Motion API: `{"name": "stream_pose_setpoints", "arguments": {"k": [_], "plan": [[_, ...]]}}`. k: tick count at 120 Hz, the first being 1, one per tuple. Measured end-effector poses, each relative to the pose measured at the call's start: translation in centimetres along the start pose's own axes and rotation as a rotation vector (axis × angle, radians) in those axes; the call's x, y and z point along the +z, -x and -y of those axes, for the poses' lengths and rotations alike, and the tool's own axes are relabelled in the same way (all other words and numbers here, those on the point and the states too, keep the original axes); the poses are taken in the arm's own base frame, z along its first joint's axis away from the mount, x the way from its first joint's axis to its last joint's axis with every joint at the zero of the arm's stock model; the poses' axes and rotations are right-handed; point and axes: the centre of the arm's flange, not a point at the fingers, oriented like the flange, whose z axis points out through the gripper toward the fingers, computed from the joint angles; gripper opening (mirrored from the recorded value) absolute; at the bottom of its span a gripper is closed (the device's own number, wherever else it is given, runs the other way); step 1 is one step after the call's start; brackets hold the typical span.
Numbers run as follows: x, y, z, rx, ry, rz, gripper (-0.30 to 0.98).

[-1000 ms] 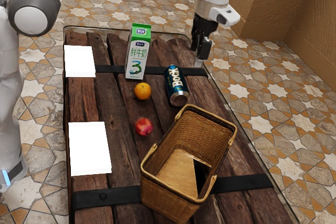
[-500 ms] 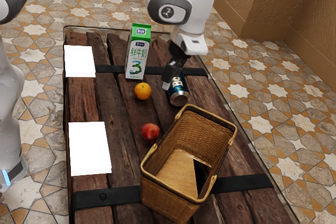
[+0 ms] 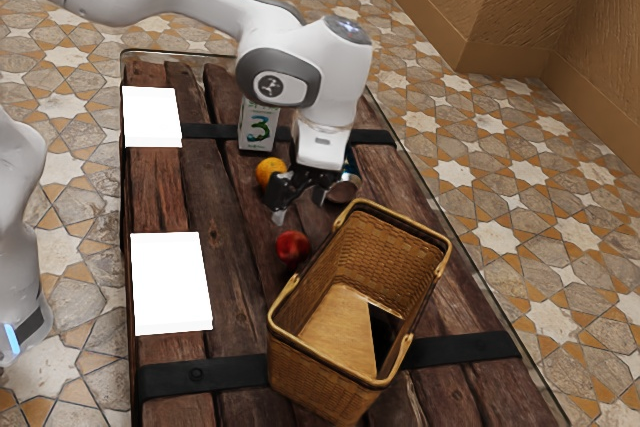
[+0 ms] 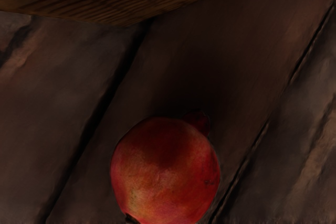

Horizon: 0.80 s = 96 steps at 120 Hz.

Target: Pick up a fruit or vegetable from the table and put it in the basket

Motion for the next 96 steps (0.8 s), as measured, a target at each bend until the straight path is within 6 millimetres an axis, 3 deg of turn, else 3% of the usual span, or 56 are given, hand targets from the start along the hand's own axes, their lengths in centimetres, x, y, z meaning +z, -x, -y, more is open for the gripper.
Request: {"name": "stream_pose_setpoints", "arguments": {"k": [12, 26, 96], "plan": [[1.5, -0.7, 0.7, 0.015, 0.038, 0.021, 0.69], [1.8, -1.3, 1.3, -0.006, 0.051, 0.026, 0.69], [7.4, -2.4, 2.7, -0.136, 0.109, 0.099, 0.69]]}}
